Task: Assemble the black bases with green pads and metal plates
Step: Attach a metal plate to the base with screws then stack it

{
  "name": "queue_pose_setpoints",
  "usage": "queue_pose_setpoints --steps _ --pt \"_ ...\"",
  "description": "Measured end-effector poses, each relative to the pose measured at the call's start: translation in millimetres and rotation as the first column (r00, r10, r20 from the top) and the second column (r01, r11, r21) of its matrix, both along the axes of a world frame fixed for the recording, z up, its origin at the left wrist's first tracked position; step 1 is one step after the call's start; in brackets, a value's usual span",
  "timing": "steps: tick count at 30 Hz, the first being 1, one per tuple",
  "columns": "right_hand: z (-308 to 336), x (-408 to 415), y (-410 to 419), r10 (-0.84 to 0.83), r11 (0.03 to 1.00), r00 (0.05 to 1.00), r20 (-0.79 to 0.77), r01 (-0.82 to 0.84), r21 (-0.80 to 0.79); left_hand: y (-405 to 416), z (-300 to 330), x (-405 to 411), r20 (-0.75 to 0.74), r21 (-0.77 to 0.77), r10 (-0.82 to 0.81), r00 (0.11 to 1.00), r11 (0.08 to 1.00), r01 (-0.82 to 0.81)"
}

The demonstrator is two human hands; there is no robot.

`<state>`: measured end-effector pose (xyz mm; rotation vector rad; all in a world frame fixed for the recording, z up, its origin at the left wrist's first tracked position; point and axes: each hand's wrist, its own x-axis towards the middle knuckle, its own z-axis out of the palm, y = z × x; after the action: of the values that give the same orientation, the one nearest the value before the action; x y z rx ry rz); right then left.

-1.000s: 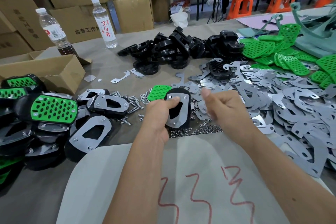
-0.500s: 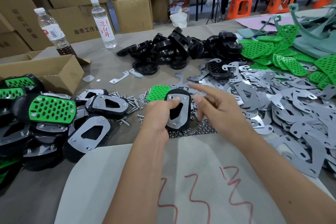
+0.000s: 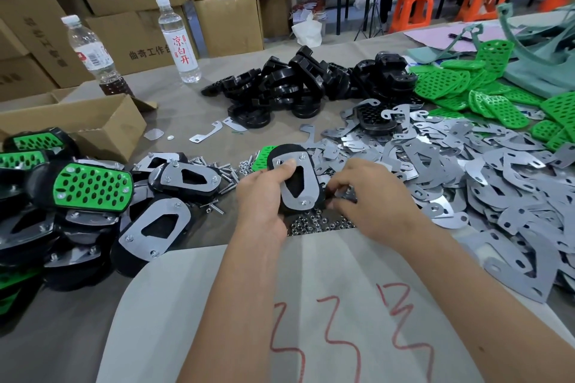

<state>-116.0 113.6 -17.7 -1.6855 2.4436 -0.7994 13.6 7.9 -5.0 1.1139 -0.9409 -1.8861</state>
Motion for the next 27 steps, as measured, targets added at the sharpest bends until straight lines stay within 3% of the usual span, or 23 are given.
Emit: queue_pose_setpoints --steps 4,6,9,11,20,27 --pt "-0.4 -1.9 1.2 0.006 0.999 1.000 0.023 -0.005 -0.033 2.2 -1.3 -0.6 0.056 -0.075 0.008 0.998 0.997 -0.004" --pt "0.6 -4.6 1.8 0.004 0.982 0.986 0.164 0.028 -0.187 3.5 -2.0 -1.0 0.101 -0.127 -0.019 0.995 0.991 0.031" --pt "5.4 -7.7 4.6 0.058 0.902 0.884 0.463 0.153 -0.404 5.9 -0.9 0.5 0.183 -0.206 -0.147 0.972 0.961 0.184" --pt "7.4 -8.2 5.6 0.132 0.869 0.841 0.525 0.157 -0.469 9.6 0.2 1.3 0.232 -0.246 -0.236 0.944 0.925 0.291" --pt "6.7 -7.1 3.4 0.182 0.870 0.929 0.323 0.001 -0.492 16.5 6.2 1.2 0.345 -0.366 -0.368 0.863 0.794 0.485" --pt "7.3 -9.5 4.8 0.215 0.865 0.946 0.241 -0.071 -0.496 15.9 1.5 2.2 0.281 -0.364 -0.341 0.897 0.827 0.428"
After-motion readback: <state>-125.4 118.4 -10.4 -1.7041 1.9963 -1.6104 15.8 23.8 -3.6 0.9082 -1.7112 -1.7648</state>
